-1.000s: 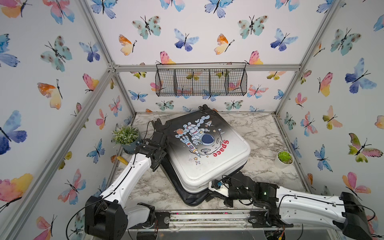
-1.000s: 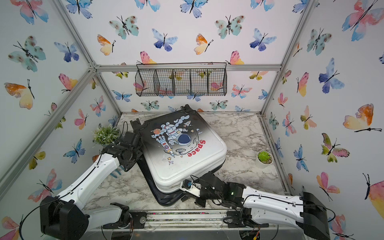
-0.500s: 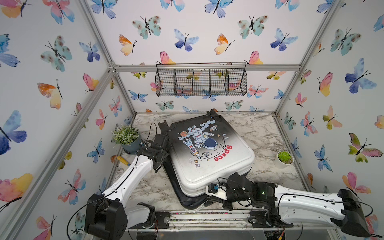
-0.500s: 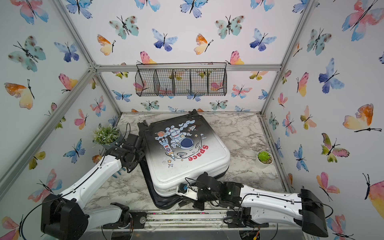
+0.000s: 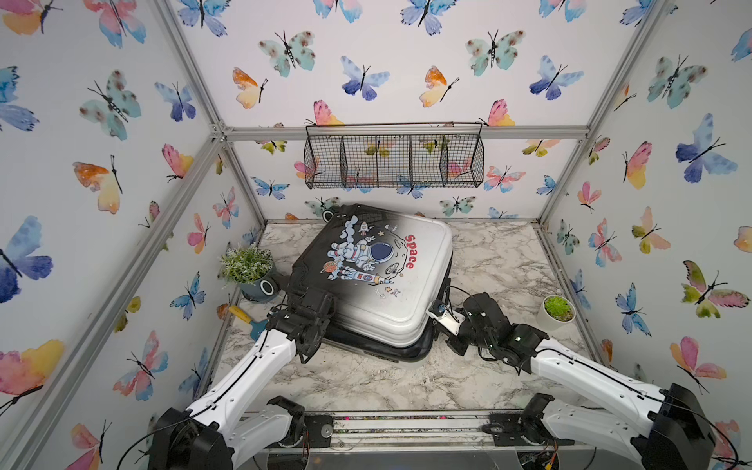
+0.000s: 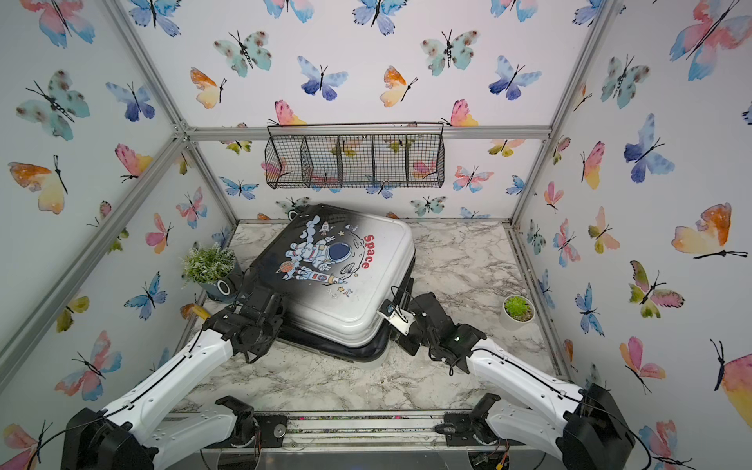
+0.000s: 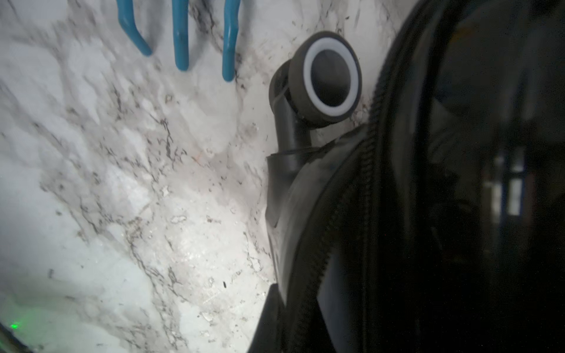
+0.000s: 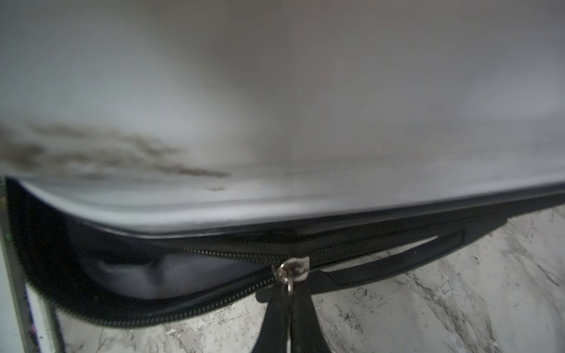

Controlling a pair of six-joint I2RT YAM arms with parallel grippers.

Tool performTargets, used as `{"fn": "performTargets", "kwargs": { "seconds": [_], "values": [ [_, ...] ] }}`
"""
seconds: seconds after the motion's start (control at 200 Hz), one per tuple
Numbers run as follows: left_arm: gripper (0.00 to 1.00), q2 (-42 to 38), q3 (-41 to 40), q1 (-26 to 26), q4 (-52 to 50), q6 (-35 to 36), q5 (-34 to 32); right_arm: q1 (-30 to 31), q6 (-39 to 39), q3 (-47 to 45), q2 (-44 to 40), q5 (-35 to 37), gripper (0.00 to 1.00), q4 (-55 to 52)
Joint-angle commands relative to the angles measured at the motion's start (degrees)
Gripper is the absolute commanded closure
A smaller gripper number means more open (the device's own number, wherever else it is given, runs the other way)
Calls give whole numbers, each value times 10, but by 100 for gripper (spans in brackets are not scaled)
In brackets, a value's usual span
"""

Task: Close the suitcase zippers
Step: Place the suitcase at the center of the board, then adjust the suitcase at the center of the board.

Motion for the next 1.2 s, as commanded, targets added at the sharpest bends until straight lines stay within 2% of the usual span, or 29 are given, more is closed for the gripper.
{"fn": "performTargets", "kwargs": {
  "seconds": [0.0,0.06,0.18,0.295,0.395,0.476,0.531,0.616,0.691,0.816,0.886,0.936,1.041,1.191],
  "values": [
    [75,-2,33,-49,93,-23,50,-27,-38,30,10,-46,98,112],
    [62,8,40,-66,98,-25,49,-54,-41,28,12,-65,98,123],
    [52,13,37,-91,109,-24,51,-105,-76,30,24,-101,98,124],
    [39,-12,30,-94,87,-10,42,-132,-109,39,47,-103,98,111],
    [17,-46,35,-94,36,14,20,-162,-123,39,66,-99,98,116],
    [6,-68,47,-95,-3,53,0,-184,-133,39,77,-102,98,123],
    [1,-79,58,-94,-20,102,-11,-197,-136,45,83,-107,98,123],
    [1,-90,87,-94,-57,188,-35,-223,-146,53,92,-115,98,121],
    [2,-97,121,-94,-81,299,-59,-243,-156,61,98,-122,98,116],
    [7,-126,161,-94,-41,563,-77,-261,-161,76,112,-122,98,112],
    [9,-126,194,-83,-32,644,-105,-264,-167,87,122,-120,98,107],
    [8,-116,220,-52,-20,711,-71,-270,-169,93,129,-115,98,108],
    [8,-60,277,46,-57,830,57,-292,-170,120,151,-99,98,102],
    [5,16,346,123,-134,940,82,-314,-164,157,191,-101,98,108]
  ]
}}
